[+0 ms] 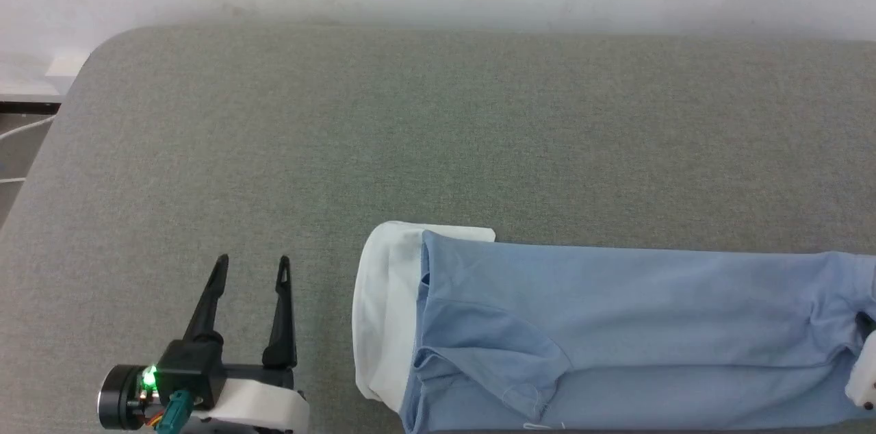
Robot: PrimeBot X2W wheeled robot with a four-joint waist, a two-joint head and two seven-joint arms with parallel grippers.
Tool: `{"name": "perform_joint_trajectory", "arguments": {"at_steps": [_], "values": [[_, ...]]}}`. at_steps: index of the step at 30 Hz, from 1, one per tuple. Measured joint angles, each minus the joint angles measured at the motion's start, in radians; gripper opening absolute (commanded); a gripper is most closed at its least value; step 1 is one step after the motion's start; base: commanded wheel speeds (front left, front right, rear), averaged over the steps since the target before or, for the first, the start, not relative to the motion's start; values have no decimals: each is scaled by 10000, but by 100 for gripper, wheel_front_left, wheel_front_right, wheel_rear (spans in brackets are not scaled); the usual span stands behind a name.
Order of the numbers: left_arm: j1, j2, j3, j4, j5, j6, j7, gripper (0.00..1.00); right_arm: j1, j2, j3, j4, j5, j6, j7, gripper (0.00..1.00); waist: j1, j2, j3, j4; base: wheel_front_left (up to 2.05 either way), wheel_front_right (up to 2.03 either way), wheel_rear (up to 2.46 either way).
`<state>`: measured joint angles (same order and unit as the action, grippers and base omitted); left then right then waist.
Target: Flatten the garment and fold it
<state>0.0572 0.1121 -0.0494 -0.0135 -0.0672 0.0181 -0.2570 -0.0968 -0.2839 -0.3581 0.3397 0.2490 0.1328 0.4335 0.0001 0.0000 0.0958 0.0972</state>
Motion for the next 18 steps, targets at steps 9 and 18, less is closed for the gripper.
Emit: {"name": "perform_joint_trajectory", "arguments": {"at_steps": [9, 18], "values": [[34, -228, 48, 173, 58, -136, 0, 100, 1245, 176, 1860, -3430, 665, -2, 1505, 0, 0, 0, -171, 169, 0, 0, 0], [49, -424, 23, 316, 61, -190, 0, 100, 1310, 1246, 3551, -5296, 1421, -6, 2782, 0, 0, 0, -302, 716, 0, 0, 0]]}}
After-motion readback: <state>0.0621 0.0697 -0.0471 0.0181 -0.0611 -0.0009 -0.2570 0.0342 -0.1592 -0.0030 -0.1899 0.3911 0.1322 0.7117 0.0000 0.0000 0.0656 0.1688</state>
